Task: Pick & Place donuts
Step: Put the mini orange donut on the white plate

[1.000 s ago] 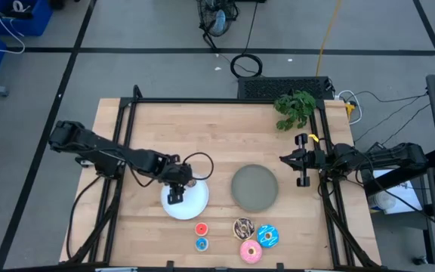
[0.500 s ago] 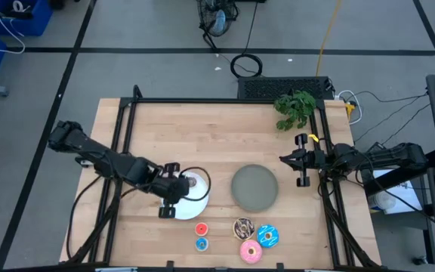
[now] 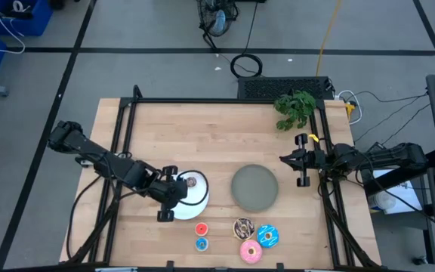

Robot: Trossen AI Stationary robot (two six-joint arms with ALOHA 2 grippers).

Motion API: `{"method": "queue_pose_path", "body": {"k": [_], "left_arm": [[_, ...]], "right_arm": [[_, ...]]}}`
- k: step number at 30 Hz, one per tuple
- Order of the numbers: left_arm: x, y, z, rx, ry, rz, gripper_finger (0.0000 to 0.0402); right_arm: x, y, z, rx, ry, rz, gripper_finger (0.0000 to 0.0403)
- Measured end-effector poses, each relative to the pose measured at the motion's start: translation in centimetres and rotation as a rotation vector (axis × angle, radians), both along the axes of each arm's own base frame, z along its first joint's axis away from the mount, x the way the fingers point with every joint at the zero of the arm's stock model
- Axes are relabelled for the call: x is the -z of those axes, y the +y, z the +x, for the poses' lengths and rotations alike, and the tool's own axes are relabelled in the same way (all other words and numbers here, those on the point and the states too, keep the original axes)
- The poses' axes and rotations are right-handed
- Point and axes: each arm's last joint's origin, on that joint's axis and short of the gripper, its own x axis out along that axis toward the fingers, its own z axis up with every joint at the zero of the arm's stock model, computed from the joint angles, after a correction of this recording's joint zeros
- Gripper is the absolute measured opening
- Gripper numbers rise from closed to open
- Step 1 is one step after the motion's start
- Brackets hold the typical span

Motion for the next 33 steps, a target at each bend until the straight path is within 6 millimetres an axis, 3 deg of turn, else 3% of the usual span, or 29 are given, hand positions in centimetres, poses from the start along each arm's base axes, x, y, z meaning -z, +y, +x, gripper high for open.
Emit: {"method": "queue_pose_path", "body": {"k": [5,9,18,27,33], "left_arm": [[-0.1,-0.7,0.3,0.013,-0.046,-0.025,0.0005],[1.2,-1.7,1.3,0.021,-0.002,-0.046,0.0003],[2.8,-4.1,5.7,0.078,0.218,0.064,0.0005],[2.1,-6.3,9.8,0.173,0.163,0.039,0.0008],[2.9,-6.9,10.9,0.156,0.237,0.073,0.0004]], "right_arm": [[0.0,0.0,0.0,0.0,0.0,-0.001,0.0],[0.0,0.0,0.0,0.001,-0.001,-0.003,0.0],[0.0,0.0,0.0,0.002,-0.001,0.001,0.0],[0.0,0.0,0.0,0.003,0.004,-0.001,0.0],[0.1,0.0,0.0,0.004,0.006,-0.001,0.0]]}}
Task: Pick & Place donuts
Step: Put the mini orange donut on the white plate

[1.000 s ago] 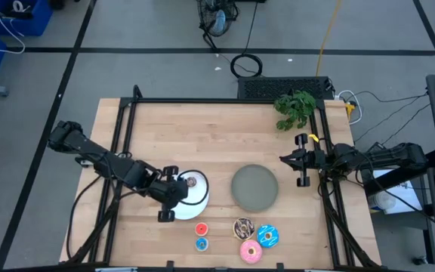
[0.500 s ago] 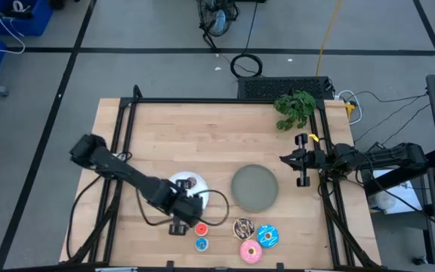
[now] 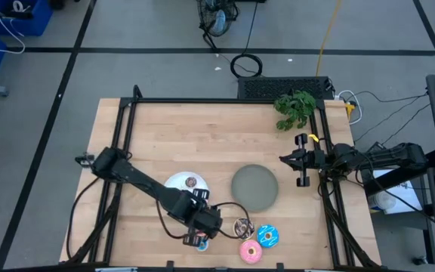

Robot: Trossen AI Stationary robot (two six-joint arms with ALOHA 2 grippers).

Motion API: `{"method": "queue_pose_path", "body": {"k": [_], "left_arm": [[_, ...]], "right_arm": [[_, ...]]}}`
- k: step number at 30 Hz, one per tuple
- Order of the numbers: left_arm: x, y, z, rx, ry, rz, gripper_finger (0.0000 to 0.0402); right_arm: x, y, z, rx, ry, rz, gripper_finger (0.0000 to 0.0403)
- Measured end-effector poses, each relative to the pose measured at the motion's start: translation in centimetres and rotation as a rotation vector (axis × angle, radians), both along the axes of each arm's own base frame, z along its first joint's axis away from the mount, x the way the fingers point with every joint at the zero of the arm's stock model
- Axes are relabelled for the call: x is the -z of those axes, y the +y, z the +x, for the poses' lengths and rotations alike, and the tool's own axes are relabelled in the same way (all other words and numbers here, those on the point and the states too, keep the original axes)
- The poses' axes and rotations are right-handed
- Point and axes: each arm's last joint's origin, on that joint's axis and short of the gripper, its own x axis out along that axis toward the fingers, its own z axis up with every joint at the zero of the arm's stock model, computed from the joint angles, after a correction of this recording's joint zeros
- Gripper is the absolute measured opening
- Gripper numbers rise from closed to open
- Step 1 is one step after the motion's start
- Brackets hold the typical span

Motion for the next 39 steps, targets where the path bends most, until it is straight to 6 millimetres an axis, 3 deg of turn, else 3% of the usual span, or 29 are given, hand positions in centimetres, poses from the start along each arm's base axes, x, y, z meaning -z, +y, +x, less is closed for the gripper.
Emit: {"method": "queue_pose_path", "body": {"k": [8,25,33,39], "left_arm": [[1.3,-0.9,0.0,0.022,0.045,0.0,0.0004],[1.2,-1.1,0.2,0.027,0.013,-0.003,0.0019],[1.1,-1.3,0.6,0.029,-0.024,-0.018,0.0004],[1.0,-1.4,0.8,0.055,-0.054,-0.016,0.0029]], "right_arm": [[0.0,0.0,0.0,0.0,-0.002,0.0,0.0],[-0.1,0.0,0.0,0.002,-0.008,-0.005,0.0],[-0.1,0.0,0.0,0.001,-0.007,-0.003,0.0],[-0.1,0.0,0.0,0.001,-0.007,-0.003,0.0]]}}
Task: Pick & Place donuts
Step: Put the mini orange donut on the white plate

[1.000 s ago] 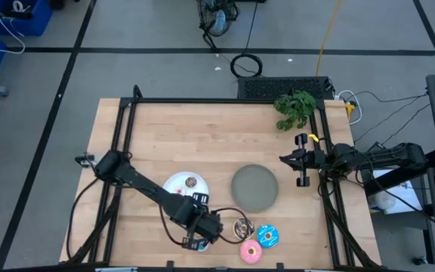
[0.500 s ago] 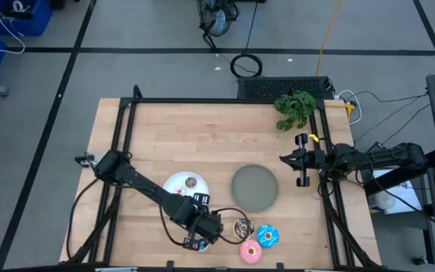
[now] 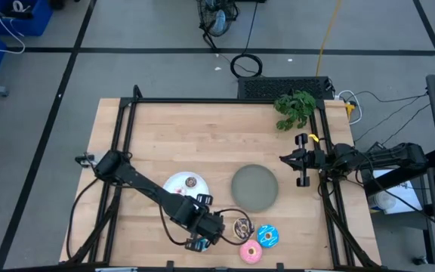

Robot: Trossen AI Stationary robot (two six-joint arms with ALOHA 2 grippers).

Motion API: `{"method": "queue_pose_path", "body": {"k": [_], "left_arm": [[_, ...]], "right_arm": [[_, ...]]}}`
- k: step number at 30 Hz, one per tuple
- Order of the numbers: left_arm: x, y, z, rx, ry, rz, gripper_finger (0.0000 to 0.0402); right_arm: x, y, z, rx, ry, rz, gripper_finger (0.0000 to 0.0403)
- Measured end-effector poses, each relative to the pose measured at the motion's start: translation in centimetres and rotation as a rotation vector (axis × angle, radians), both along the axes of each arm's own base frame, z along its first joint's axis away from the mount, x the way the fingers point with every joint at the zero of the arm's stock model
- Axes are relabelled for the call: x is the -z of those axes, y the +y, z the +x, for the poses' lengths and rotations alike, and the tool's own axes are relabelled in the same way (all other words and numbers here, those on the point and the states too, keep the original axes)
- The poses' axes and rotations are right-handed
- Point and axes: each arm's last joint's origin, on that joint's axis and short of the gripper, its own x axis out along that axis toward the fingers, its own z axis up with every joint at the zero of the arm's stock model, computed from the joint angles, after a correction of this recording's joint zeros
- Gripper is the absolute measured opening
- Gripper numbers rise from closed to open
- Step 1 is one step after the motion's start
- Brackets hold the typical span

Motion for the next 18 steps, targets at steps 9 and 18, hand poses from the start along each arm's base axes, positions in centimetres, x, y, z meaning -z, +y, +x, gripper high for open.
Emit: {"method": "queue_pose_path", "body": {"k": [9,18], "left_arm": [[-0.4,-0.5,1.0,-0.003,-0.105,-0.06,0.0037],[-0.6,-0.7,1.3,-0.002,-0.148,-0.086,0.0037]], "right_arm": [[0.0,0.0,0.0,-0.002,0.001,0.007,0.0],[0.0,0.0,0.0,-0.002,0.001,0.007,0.0]]}}
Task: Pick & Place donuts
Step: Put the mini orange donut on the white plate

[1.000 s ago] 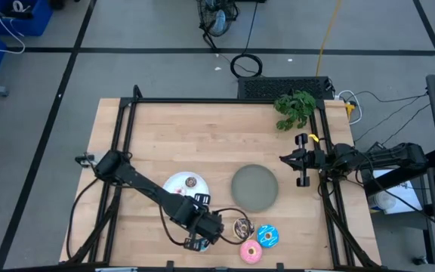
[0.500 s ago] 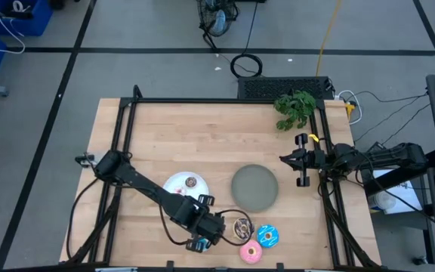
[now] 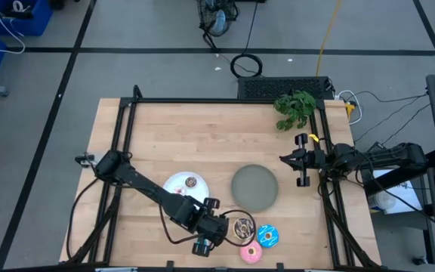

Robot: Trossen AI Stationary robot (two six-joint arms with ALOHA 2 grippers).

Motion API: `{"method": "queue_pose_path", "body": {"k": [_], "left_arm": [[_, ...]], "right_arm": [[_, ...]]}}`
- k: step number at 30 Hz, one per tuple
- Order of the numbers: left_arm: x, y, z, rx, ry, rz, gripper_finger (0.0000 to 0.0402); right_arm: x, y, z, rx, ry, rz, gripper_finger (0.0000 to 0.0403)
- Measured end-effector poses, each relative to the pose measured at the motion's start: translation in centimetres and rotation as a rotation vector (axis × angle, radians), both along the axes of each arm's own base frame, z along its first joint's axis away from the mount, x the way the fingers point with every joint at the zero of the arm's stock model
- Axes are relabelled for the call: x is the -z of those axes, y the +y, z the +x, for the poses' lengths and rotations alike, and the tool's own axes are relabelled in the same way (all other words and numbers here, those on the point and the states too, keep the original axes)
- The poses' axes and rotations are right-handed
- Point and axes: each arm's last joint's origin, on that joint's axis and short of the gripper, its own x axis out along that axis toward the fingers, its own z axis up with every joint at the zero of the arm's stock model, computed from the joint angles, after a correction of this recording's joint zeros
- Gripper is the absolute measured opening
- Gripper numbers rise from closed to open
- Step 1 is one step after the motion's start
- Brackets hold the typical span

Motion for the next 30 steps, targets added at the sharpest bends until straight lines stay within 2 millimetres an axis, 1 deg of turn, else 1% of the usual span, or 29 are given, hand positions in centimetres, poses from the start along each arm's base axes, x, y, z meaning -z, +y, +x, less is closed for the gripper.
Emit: {"method": "queue_pose_path", "body": {"k": [5,10,12,14,17,21,25,27,30], "left_arm": [[0.1,0.0,-0.4,0.059,0.023,0.04,0.0037],[0.7,-0.2,-0.6,0.134,0.023,0.075,0.0038],[1.2,-0.3,-0.8,0.153,0.03,0.087,0.0038],[2.1,-0.1,-1.0,0.16,0.051,0.099,0.0043],[3.3,0.1,-1.3,0.156,0.075,0.108,0.0072],[4.4,0.4,-1.5,0.142,0.094,0.113,0.014],[4.7,1.0,-1.3,0.126,0.106,0.117,0.0205],[5.0,1.2,-1.4,0.137,0.113,0.126,0.0225],[5.7,1.4,-1.4,0.153,0.114,0.128,0.0237]], "right_arm": [[0.0,0.0,0.0,0.0,0.0,0.0,0.0],[0.0,0.0,0.0,0.0,0.0,0.0,0.0],[0.0,0.0,0.0,0.0,0.0,0.0,0.0],[0.0,0.0,0.0,0.0,0.0,0.0,0.0],[0.0,0.0,0.0,0.0,0.001,0.0,0.0],[0.0,0.0,0.0,0.0,0.001,0.0,0.0],[0.0,0.0,0.0,0.0,0.001,0.0,0.0],[0.0,0.0,0.0,0.0,0.0,0.0,0.0],[0.0,0.0,0.0,0.0,0.0,0.0,0.0]]}}
